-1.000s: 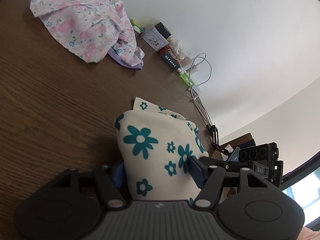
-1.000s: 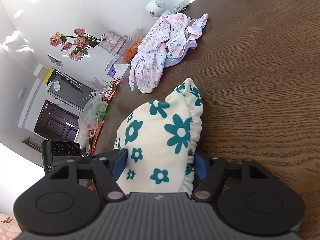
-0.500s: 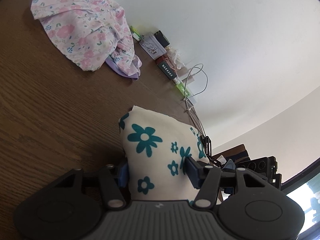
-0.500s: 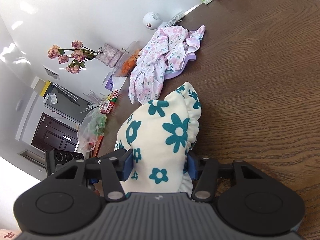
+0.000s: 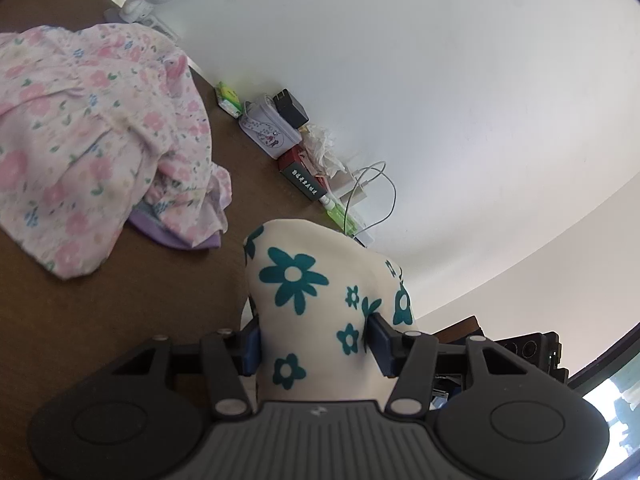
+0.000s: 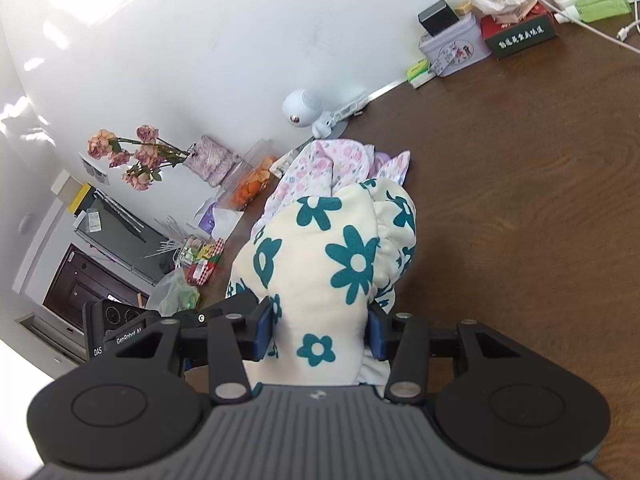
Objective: Fold clothes
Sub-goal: 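Lift the bundle with both grippers and carry it toward the tin box, then lower the bundle onto the table beside the tin box and press it flat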
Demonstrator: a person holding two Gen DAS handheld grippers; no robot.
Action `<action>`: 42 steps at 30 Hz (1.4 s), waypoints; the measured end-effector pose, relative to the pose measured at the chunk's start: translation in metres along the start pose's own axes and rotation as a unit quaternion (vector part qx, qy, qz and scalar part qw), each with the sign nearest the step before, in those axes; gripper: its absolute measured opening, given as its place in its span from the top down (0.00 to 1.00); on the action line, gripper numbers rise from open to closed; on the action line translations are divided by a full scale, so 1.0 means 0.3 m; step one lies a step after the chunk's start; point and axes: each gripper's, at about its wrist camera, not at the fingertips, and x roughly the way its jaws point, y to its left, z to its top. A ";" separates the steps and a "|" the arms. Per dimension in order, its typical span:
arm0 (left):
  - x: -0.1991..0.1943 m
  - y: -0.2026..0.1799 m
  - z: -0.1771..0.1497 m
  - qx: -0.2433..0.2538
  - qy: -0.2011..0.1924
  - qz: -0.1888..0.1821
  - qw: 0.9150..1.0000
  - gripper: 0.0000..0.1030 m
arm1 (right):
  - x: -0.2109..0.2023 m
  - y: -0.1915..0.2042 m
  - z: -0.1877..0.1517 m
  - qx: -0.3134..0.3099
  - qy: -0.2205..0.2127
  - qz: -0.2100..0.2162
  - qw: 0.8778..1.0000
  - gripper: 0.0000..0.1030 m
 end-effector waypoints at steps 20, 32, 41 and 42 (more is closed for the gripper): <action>0.751 0.138 0.542 -0.031 0.036 0.019 0.999 0.53 | 0.265 -0.423 0.562 0.076 -0.069 -0.089 0.991 0.56; 0.877 0.166 0.507 -0.029 0.047 0.037 0.998 0.45 | 0.266 -0.513 0.597 0.067 -0.051 -0.151 0.985 0.37; 0.707 -0.008 0.568 0.093 -0.047 0.090 0.990 0.22 | 0.151 -0.288 0.608 -0.054 -0.110 -0.256 0.959 0.00; 0.694 -0.031 0.567 0.110 -0.057 0.090 0.988 0.25 | 0.147 -0.260 0.601 -0.070 -0.124 -0.255 0.957 0.01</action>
